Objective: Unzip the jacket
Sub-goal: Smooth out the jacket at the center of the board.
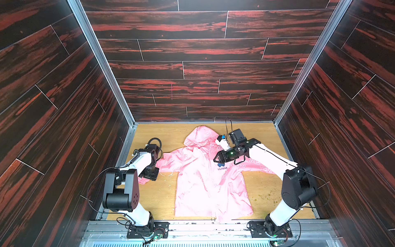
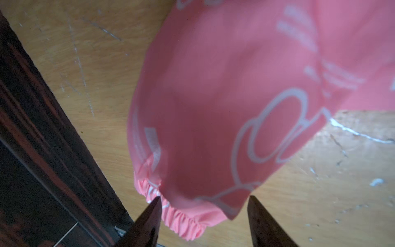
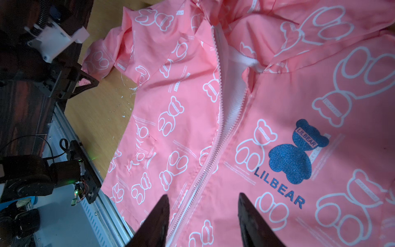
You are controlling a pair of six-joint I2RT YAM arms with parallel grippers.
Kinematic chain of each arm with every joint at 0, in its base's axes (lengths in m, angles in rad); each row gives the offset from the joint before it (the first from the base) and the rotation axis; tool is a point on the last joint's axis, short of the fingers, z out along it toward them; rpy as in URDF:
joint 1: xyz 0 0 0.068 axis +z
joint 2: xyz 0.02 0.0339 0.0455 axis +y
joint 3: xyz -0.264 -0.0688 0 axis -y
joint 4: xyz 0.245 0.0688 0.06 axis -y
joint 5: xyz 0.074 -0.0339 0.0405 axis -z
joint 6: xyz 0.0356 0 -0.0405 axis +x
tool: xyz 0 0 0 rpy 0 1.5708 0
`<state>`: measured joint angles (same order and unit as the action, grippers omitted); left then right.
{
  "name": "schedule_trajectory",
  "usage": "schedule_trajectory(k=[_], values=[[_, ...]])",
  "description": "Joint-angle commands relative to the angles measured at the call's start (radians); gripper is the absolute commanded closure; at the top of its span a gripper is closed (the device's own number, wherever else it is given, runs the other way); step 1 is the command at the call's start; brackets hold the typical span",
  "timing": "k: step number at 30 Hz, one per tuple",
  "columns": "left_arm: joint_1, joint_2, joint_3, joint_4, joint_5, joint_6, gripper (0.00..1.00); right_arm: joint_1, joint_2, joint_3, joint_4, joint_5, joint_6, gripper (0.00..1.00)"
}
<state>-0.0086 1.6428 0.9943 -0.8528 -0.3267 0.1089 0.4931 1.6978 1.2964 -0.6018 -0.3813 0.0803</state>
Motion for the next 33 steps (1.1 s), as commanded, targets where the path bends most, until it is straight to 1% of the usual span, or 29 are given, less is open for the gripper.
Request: schedule_trajectory(k=[1, 4, 5, 7, 9, 12, 14, 20, 23, 24, 28, 30, 33], values=[[0.000, 0.024, -0.019, 0.035, -0.060, 0.020, 0.39, -0.002, 0.021, -0.001, -0.004, -0.013, -0.022, 0.47], [0.000, 0.036, -0.025, 0.055, -0.105, 0.025, 0.43, -0.002, 0.022, -0.003, -0.003, -0.013, -0.025, 0.47], [0.000, 0.043, -0.021, 0.056, -0.109, 0.027, 0.48, -0.002, 0.023, -0.003, -0.002, -0.012, -0.026, 0.47], [0.001, 0.053, -0.019, 0.061, -0.092, 0.038, 0.61, -0.002, 0.023, -0.003, -0.002, -0.010, -0.026, 0.47], [0.000, 0.058, -0.020, 0.063, -0.083, 0.038, 0.82, -0.002, 0.021, -0.004, -0.005, -0.005, -0.029, 0.47], [-0.001, 0.040, -0.013, 0.044, -0.054, 0.024, 1.00, -0.002, 0.015, -0.008, -0.007, 0.001, -0.031, 0.47], [-0.001, 0.010, 0.009, -0.003, -0.020, 0.005, 1.00, -0.002, 0.012, -0.008, -0.012, 0.004, -0.031, 0.47], [0.005, -0.095, 0.141, -0.235, 0.227, -0.066, 1.00, -0.004, -0.009, -0.006, -0.009, 0.025, -0.016, 0.47], [0.023, -0.137, 0.182, -0.274, 0.362, -0.092, 1.00, -0.005, -0.015, -0.003, 0.002, 0.001, 0.003, 0.47], [0.033, -0.147, 0.193, -0.276, 0.388, -0.103, 1.00, -0.005, -0.016, 0.000, 0.005, -0.002, 0.012, 0.47], [0.084, -0.133, 0.222, -0.276, 0.525, -0.112, 1.00, -0.005, -0.018, 0.007, 0.002, -0.010, 0.018, 0.48], [0.108, -0.101, 0.242, -0.303, 0.620, -0.113, 1.00, -0.005, -0.022, 0.009, -0.001, 0.000, 0.010, 0.48], [0.112, -0.057, 0.268, -0.354, 0.748, -0.094, 1.00, -0.005, -0.017, 0.018, -0.012, 0.009, -0.008, 0.50]])
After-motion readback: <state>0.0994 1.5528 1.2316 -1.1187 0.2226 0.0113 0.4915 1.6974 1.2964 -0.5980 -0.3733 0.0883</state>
